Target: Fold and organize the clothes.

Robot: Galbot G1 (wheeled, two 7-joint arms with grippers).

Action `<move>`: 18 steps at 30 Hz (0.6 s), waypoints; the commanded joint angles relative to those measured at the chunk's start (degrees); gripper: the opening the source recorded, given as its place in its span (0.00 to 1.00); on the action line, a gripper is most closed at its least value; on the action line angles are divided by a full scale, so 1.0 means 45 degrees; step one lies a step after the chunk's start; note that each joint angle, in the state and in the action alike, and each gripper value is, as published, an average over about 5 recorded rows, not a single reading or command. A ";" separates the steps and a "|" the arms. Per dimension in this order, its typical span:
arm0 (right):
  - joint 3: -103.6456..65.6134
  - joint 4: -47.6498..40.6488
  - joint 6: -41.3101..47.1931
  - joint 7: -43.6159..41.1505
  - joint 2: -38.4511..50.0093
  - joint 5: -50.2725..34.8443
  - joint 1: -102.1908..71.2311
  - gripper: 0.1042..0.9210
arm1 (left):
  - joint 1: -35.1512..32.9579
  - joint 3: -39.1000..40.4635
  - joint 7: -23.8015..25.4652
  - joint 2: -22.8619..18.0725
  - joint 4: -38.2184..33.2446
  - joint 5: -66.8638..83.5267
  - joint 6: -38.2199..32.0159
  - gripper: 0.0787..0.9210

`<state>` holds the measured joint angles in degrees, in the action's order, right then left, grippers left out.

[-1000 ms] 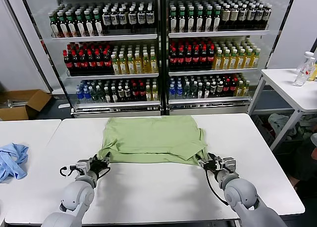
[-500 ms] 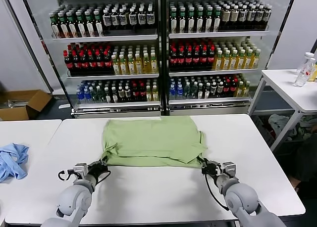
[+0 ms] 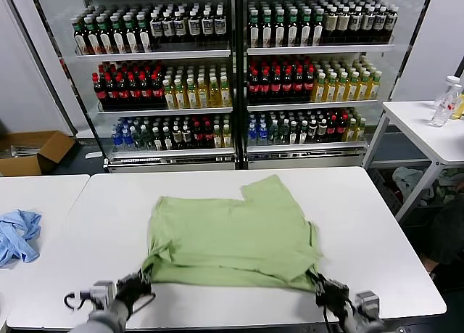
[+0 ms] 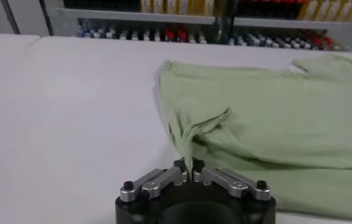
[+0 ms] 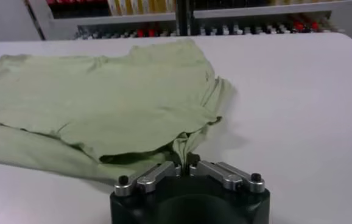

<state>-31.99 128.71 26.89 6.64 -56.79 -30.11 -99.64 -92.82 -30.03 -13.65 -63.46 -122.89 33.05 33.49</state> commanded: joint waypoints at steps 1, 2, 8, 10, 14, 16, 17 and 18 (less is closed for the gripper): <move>-0.2329 0.2847 -0.0195 0.0224 0.0220 -0.0302 -0.1489 0.26 | -0.2373 -0.1893 -0.0032 0.0589 -0.3875 -0.0551 -0.0092 0.14; -0.2495 0.2879 -0.0163 0.0399 0.0428 -0.0779 -0.1073 0.30 | -0.2026 -0.2115 -0.0039 0.0824 -0.3810 -0.0285 -0.0095 0.18; -0.0511 0.0190 0.0626 0.1468 0.1454 -0.2704 0.4483 0.51 | 0.1787 -0.1423 -0.0285 0.1700 -0.1154 0.0873 -0.0096 0.38; 0.1002 -0.1295 0.0875 0.1696 0.1453 -0.2906 0.6790 0.57 | 0.3464 -0.0607 -0.0332 0.1704 0.0267 0.0903 -0.0092 0.44; 0.3930 -0.4749 0.1268 0.2009 0.0862 -0.3020 1.0904 0.72 | 0.6697 0.1386 -0.0257 0.1465 0.3337 0.0198 -0.0096 0.59; 0.5054 -0.6558 0.1365 0.2053 0.0349 -0.3044 1.2655 0.78 | 0.8095 0.2330 -0.0237 0.1254 0.4905 -0.0082 -0.0100 0.66; 0.5470 -0.7306 0.1368 0.2048 0.0059 -0.3048 1.3307 0.82 | 0.8697 0.2727 -0.0215 0.1138 0.5593 -0.0173 -0.0103 0.70; 0.5874 -0.8118 0.1372 0.2021 -0.0235 -0.3047 1.3997 0.84 | 0.9253 0.3113 -0.0189 0.1022 0.6255 -0.0250 -0.0104 0.73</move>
<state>-22.93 116.46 30.83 13.28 -54.37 -40.18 -68.85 -81.68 -31.10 -14.53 -58.57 -122.07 34.12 33.18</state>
